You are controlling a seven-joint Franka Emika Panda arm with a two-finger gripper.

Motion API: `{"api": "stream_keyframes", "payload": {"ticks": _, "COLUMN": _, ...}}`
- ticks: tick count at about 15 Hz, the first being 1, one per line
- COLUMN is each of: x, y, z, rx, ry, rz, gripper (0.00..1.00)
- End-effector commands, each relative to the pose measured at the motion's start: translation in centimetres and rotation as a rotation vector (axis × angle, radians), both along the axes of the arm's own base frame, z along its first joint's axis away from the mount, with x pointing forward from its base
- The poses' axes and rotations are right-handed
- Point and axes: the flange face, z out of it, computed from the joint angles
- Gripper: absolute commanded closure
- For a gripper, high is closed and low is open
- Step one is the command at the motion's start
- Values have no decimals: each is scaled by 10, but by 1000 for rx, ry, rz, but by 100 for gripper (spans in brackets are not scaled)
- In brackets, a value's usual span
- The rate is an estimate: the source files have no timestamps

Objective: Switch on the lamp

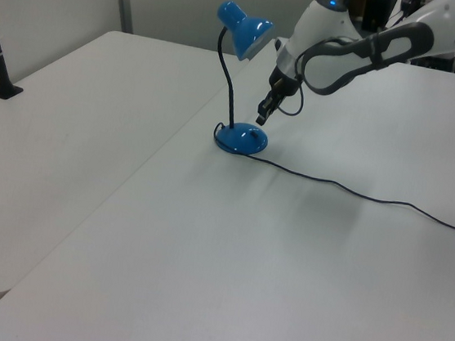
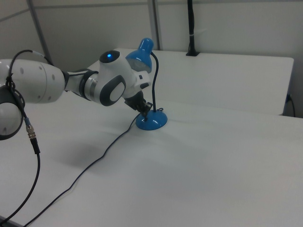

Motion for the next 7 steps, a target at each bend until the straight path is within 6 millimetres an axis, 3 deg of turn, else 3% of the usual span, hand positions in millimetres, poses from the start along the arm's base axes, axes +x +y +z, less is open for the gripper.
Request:
{"api": "stream_keyframes", "payload": {"ticks": 1, "x": 13, "y": 6, "z": -10, "rx": 0, "ry": -34, "rz": -25, "gripper": 100}}
{"api": "stream_keyframes", "payload": {"ticks": 6, "x": 16, "y": 10, "z": -29, "rx": -12, "ry": -41, "rz": -18, "gripper": 100}}
{"api": "stream_keyframes", "payload": {"ticks": 7, "x": 18, "y": 13, "z": -25, "rx": -13, "ry": -53, "rz": -14, "gripper": 100}}
